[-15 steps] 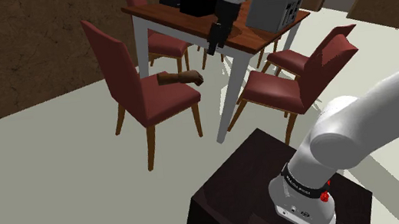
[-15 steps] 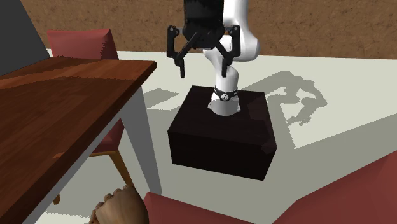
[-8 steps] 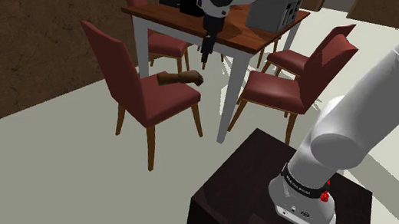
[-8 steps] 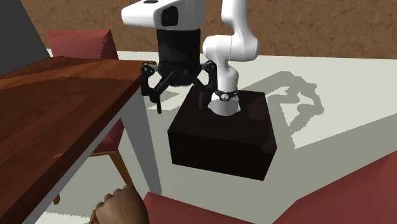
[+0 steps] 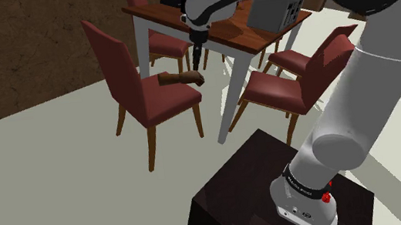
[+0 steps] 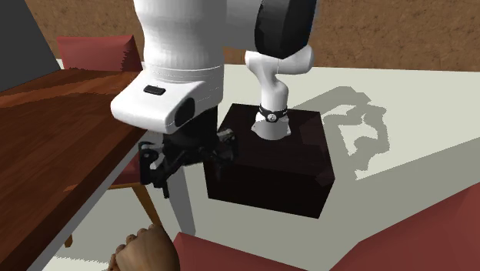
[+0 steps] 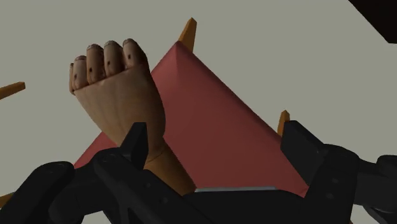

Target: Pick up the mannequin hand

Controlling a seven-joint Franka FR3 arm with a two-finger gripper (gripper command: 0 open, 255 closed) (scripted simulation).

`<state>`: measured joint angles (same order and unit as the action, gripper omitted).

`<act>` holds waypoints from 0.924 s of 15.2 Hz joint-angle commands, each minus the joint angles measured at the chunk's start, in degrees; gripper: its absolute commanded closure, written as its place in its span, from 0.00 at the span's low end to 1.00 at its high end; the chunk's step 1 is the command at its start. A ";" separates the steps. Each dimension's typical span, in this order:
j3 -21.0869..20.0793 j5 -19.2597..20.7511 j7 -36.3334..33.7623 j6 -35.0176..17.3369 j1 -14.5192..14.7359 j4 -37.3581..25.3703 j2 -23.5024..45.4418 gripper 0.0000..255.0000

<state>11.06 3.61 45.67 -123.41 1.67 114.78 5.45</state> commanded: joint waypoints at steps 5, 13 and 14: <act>-0.43 0.87 9.46 -2.27 -1.33 -11.22 13.78 0.00; -1.57 2.23 15.51 -4.43 -2.28 -21.49 26.18 0.00; -1.58 2.22 15.44 -5.00 -2.30 -21.30 26.57 0.00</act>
<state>9.50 5.83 61.07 -127.96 -0.58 93.60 31.48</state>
